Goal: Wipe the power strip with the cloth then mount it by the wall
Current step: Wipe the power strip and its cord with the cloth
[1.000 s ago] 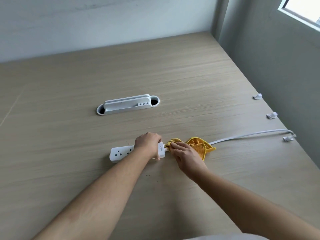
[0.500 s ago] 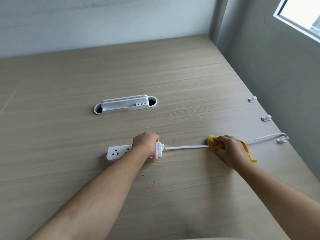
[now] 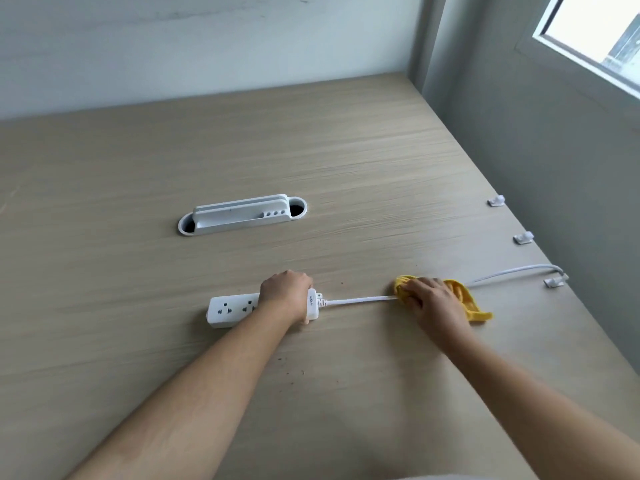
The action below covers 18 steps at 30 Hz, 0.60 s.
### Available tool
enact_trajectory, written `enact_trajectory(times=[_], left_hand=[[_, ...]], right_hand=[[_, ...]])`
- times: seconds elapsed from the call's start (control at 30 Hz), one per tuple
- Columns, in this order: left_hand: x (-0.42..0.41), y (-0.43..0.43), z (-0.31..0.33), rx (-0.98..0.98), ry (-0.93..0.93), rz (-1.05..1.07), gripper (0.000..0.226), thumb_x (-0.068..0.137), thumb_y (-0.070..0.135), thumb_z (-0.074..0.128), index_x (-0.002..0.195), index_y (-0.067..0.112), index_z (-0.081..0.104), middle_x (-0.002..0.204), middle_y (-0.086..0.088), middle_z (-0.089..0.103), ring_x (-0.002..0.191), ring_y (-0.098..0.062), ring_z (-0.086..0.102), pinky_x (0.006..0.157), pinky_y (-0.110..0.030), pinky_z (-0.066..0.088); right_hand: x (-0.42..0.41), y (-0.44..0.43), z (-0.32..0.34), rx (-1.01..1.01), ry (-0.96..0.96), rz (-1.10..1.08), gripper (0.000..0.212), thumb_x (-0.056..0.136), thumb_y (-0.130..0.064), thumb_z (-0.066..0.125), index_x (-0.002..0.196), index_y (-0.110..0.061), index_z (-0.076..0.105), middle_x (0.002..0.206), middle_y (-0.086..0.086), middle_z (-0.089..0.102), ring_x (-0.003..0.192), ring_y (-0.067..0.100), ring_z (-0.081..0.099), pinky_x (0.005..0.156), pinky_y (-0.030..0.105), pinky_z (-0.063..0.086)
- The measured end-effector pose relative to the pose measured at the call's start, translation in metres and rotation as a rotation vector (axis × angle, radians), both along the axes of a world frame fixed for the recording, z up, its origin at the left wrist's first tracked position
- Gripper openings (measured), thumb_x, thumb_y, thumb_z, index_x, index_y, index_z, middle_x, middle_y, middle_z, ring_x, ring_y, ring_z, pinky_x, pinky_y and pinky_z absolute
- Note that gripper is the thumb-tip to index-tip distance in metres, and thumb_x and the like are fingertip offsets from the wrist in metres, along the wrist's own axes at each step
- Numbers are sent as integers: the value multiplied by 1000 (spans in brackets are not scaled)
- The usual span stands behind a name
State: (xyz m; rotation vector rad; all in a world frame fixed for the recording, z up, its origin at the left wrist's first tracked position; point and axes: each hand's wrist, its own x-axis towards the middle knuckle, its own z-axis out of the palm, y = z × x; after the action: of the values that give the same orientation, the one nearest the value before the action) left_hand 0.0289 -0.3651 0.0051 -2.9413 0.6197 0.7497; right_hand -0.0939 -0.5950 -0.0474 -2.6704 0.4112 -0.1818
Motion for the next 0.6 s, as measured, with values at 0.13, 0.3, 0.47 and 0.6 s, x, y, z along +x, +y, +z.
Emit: enact_trajectory(times=[0.13,0.3,0.47,0.6], left_hand=[[2,-3,3,33,6,-9,53,60,29,84,108,24,62,112,-2,66,103,-26,62,74,-30,44],[5,-7,7,77,32,-18,47,60,33,84,102,23,66,108,-1,67,101,-25,62,75,-30,46],[5,-13,8,178,24,-32,43,62,33,83,98,20,64,107,-2,67,99,-25,64,71,-30,47],[0,-19,6,237,3,-67,43,64,28,82,101,19,62,110,-2,67,102,-24,63,67,-28,43]], right_hand=[[-22,-80,10,-14,115,-286,14,75,-1,62,89,-5,63,95,21,63,92,41,57,77,42,46],[-1,-16,5,25,58,-258,19,79,-9,59,98,-9,62,103,18,57,101,38,50,85,38,42],[13,65,-4,66,46,41,24,81,-5,49,100,-15,59,109,8,54,99,29,46,78,37,44],[-2,-21,0,-22,69,-210,26,81,-2,45,101,-14,57,110,12,56,101,33,46,78,38,44]])
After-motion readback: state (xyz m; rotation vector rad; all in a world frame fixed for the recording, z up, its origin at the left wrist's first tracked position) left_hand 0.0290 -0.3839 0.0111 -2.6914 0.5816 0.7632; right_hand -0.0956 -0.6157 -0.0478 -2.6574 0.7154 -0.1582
